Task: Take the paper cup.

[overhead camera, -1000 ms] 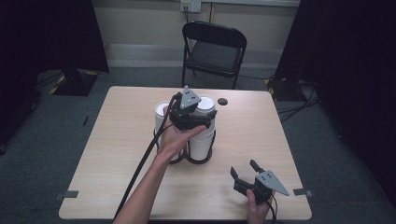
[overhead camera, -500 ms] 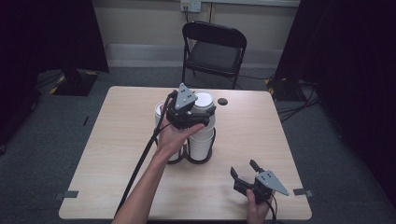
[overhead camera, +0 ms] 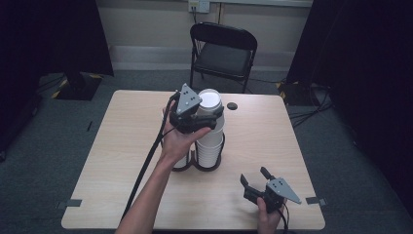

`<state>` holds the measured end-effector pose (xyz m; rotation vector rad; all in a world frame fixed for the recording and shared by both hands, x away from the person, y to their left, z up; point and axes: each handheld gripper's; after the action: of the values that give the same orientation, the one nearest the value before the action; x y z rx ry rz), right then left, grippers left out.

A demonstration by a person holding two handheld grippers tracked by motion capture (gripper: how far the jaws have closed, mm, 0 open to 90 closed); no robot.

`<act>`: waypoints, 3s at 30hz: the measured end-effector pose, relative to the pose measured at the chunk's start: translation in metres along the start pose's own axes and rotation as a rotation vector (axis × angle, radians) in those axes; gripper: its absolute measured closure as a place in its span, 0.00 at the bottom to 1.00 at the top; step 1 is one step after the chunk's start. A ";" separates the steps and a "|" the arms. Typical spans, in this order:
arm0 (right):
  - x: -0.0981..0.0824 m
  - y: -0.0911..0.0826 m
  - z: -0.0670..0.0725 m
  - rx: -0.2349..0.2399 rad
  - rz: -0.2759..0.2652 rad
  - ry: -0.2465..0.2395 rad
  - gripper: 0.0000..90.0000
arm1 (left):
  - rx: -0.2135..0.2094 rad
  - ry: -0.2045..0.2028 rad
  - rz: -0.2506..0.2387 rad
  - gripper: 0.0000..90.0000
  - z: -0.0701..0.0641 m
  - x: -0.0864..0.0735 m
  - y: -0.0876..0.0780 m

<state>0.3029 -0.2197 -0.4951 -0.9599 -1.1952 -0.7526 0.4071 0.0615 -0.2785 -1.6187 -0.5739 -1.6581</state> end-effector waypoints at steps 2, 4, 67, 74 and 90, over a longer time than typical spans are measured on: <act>0.000 0.000 0.000 0.000 0.000 -0.001 0.19 | 0.004 0.000 -0.017 0.26 0.001 0.002 -0.003; 0.000 0.000 0.000 -0.002 0.000 -0.002 0.19 | 0.006 -0.004 -0.029 0.26 0.001 0.003 -0.006; 0.000 0.000 0.001 -0.004 0.005 -0.004 0.18 | -0.167 -0.111 -0.042 0.26 -0.032 -0.056 -0.069; 0.001 0.003 0.006 0.043 0.045 -0.045 0.23 | -0.164 -0.154 -0.013 0.26 -0.030 -0.079 -0.067; 0.001 0.007 0.047 0.185 0.012 -0.034 0.25 | -0.210 -0.239 0.028 0.26 -0.028 -0.116 -0.063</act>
<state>0.2902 -0.1735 -0.4913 -0.8290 -1.2647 -0.6068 0.3331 0.1023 -0.3840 -1.9864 -0.5049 -1.5562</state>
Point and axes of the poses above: each handheld gripper's, and its own axes: y roughly forward along the jaws, x roughly out of its top, z roughly to its left, and after that the axes turned 2 degrees about x, right-handed
